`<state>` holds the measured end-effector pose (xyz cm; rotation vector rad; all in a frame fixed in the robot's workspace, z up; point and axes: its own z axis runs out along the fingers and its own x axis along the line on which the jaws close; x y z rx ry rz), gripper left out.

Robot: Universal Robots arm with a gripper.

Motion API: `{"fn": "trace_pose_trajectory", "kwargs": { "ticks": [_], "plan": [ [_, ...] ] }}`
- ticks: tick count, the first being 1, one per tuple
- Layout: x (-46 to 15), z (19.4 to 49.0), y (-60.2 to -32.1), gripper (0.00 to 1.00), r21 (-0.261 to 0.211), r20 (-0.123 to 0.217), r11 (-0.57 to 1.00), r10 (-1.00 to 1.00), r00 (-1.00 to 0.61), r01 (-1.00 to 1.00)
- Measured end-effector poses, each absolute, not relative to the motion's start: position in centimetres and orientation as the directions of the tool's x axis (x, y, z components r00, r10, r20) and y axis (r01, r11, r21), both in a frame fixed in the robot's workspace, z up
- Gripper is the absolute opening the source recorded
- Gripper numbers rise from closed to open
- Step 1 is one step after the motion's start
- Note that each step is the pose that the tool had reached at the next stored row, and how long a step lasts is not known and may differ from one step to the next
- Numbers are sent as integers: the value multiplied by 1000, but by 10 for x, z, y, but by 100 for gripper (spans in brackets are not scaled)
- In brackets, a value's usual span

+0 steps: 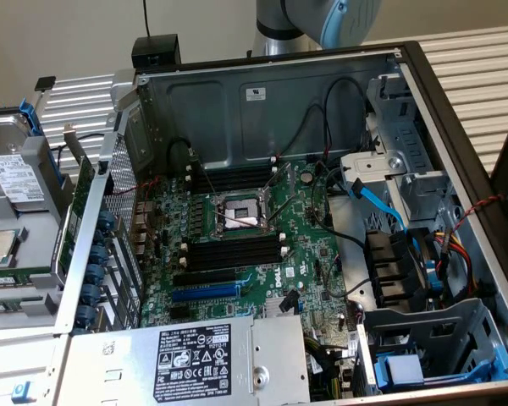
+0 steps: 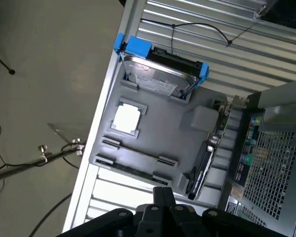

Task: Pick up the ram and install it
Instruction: 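Pick up the ram and move it above insertion slot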

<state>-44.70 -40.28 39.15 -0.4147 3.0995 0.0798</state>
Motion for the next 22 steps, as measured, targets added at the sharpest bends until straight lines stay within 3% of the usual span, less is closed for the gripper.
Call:
{"fn": "trace_pose_trajectory", "kwargs": {
  "ticks": [22],
  "plan": [
    [-447, 391, -403, 11, 48, -20, 784, -619, -785, -619]
  ]
}}
